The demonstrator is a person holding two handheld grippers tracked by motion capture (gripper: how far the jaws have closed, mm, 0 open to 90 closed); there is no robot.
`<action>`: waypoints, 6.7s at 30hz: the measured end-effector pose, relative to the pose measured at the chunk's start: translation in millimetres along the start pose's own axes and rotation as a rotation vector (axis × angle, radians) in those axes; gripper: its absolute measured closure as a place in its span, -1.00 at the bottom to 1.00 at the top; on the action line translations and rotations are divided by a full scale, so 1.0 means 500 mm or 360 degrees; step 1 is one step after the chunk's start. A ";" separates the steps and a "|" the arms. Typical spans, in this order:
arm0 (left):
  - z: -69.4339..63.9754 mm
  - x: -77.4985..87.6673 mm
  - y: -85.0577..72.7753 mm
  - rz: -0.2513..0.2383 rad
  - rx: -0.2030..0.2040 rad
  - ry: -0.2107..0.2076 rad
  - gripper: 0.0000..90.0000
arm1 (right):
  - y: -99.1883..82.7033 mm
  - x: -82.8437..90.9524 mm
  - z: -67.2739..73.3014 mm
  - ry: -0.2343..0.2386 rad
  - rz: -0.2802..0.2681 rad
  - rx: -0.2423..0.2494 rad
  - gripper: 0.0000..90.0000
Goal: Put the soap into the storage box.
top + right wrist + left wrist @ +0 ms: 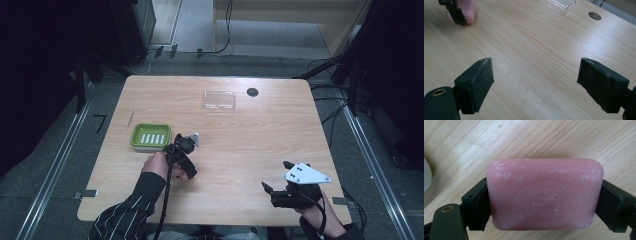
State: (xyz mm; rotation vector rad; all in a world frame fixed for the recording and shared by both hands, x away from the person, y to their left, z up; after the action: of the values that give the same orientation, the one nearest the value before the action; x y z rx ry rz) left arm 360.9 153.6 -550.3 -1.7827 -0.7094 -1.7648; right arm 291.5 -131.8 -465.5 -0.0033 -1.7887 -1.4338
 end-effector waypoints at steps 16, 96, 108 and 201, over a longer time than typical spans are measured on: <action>0.020 0.017 -0.026 0.0003 0.0035 -0.0005 -0.69 | 0.000 0.000 0.000 0.0001 0.0000 -0.0003 -0.69; 0.124 0.078 -0.080 -0.0076 0.0291 -0.0029 -0.69 | 0.000 0.000 0.001 0.0005 0.0001 0.0007 -0.69; 0.137 0.090 -0.075 -0.0100 0.0309 -0.0028 -0.69 | 0.000 0.000 0.001 0.0003 0.0002 0.0003 -0.69; 0.295 0.072 -0.023 -0.0188 0.0772 0.0014 -0.69 | 0.000 -0.001 0.002 0.0003 0.0004 -0.0009 -0.69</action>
State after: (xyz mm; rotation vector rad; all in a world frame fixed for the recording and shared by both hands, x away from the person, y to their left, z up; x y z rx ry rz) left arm 459.9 264.1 -515.5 -1.4255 -1.1466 -1.5032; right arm 291.1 -130.7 -465.7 -0.0071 -1.7823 -1.4368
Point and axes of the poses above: each handheld gripper's, and its own axes: x roughly backward along the jaws, y roughly out of its top, z roughly to its left, the point moved 10 cm from there along -x, roughly forward along the jaws, and after that the axes turned 7 degrees about -x, right-handed, at the moved point
